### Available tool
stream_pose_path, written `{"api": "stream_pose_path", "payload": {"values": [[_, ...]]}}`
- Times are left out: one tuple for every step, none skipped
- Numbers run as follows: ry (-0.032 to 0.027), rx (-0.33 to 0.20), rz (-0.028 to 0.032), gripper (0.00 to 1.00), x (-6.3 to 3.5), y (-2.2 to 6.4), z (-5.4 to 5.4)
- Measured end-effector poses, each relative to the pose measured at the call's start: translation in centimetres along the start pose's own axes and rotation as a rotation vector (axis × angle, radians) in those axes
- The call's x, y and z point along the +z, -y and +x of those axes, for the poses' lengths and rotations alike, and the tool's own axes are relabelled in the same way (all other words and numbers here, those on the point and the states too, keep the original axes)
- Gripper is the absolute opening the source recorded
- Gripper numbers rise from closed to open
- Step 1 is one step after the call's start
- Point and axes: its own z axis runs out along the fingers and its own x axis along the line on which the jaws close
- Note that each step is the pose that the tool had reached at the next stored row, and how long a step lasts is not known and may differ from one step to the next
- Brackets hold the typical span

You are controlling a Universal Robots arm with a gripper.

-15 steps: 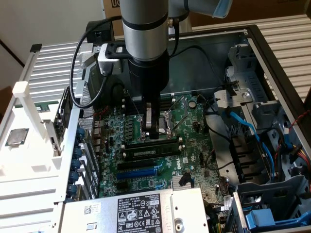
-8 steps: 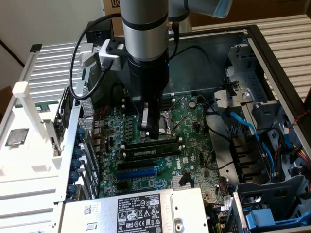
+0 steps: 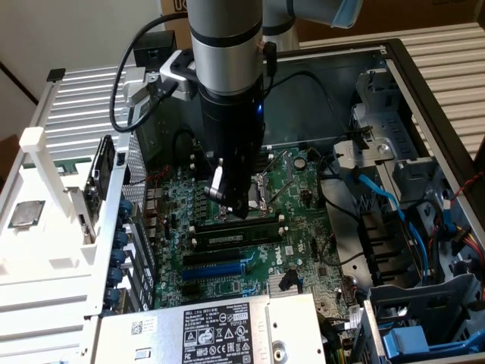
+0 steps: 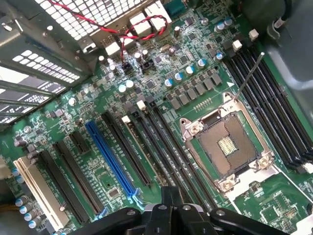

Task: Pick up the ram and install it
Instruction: 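Press down the ram until it locks into place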

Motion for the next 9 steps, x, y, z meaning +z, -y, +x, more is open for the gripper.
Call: {"api": "stream_pose_path", "payload": {"values": [[-0.0003,0.032,0.0001,0.1,0.0,0.0,0.0],[-0.0006,0.065,0.0003,0.1,0.01,0.0,0.0],[-0.0007,0.098,0.0004,0.1,0.02,0.0,0.0],[-0.001,0.129,0.0005,0.1,0.02,0.0,0.0],[-0.0013,0.161,0.0007,0.1,0.02,0.0,0.0],[-0.0016,0.193,0.0008,0.1,0.03,0.0,0.0],[-0.002,0.24,0.001,0.1,0.04,0.0,0.0],[-0.0022,0.255,0.001,0.1,0.04,0.0,0.0],[-0.0023,0.272,0.0011,0.1,0.04,0.0,0.0]]}}
